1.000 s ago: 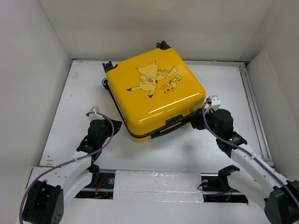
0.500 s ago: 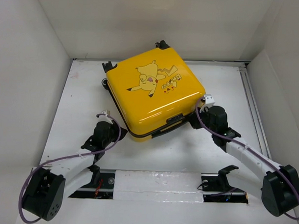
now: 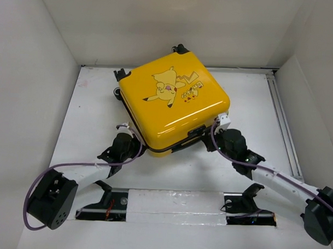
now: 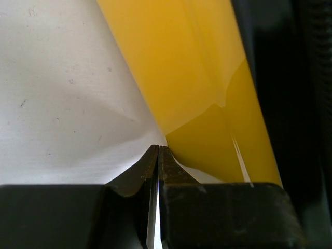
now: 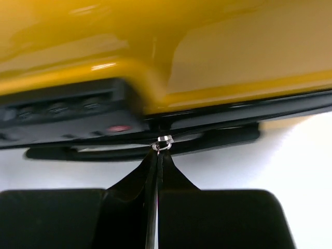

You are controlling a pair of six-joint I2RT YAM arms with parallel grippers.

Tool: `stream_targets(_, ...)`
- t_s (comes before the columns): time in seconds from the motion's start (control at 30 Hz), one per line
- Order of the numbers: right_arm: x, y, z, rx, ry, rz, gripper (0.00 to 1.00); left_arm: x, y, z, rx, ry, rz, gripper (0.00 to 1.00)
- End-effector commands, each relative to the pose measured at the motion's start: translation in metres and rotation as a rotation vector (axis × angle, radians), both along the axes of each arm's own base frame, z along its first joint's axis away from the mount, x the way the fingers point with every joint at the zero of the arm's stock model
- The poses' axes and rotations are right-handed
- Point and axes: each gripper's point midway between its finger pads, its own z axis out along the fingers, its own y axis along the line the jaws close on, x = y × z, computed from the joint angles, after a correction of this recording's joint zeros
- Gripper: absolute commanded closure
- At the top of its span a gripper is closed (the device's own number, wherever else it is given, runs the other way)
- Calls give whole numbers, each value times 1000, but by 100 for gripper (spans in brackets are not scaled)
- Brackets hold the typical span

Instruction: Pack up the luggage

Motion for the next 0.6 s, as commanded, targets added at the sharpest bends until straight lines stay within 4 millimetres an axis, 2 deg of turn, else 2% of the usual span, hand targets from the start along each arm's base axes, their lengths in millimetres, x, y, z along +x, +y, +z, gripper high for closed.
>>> stream_targets(0.0, -42, 42, 10, 87, 31, 157, 100, 37, -41, 85, -188, -235, -75, 100)
stream_targets(0.1, -85, 77, 6, 114, 72, 276, 100, 38, -47, 90, -219, -236, -85, 100)
stream_targets(0.2, -103, 101, 8, 124, 92, 324, 100, 38, -55, 93, -254, -237, -103, 100)
stream_targets(0.27, -120, 127, 25, 159, 71, 372, 100, 42, -66, 105, -251, -267, -98, 100)
stream_targets(0.3, -125, 137, 28, 159, 65, 387, 100, 30, -85, 105, -243, -265, -152, 100)
stream_targets(0.33, -128, 148, 18, 124, 79, 397, 100, 28, -94, 107, -241, -270, -165, 100)
stream_targets(0.37, -136, 159, 20, 115, 65, 404, 100, 30, -101, 116, -244, -288, -161, 100)
stream_targets(0.4, -135, 173, 32, 133, 49, 404, 100, 28, -107, 112, -245, -269, -174, 100)
stream_targets(0.43, -135, 183, 20, 104, 60, 405, 100, 29, -109, 112, -257, -265, -168, 100)
stream_targets(0.5, -129, 201, 33, 156, 22, 411, 100, 30, -116, 117, -284, -269, -187, 100)
stream_targets(0.57, -128, 214, 35, 163, -9, 444, 100, 31, -120, 121, -304, -268, -191, 100)
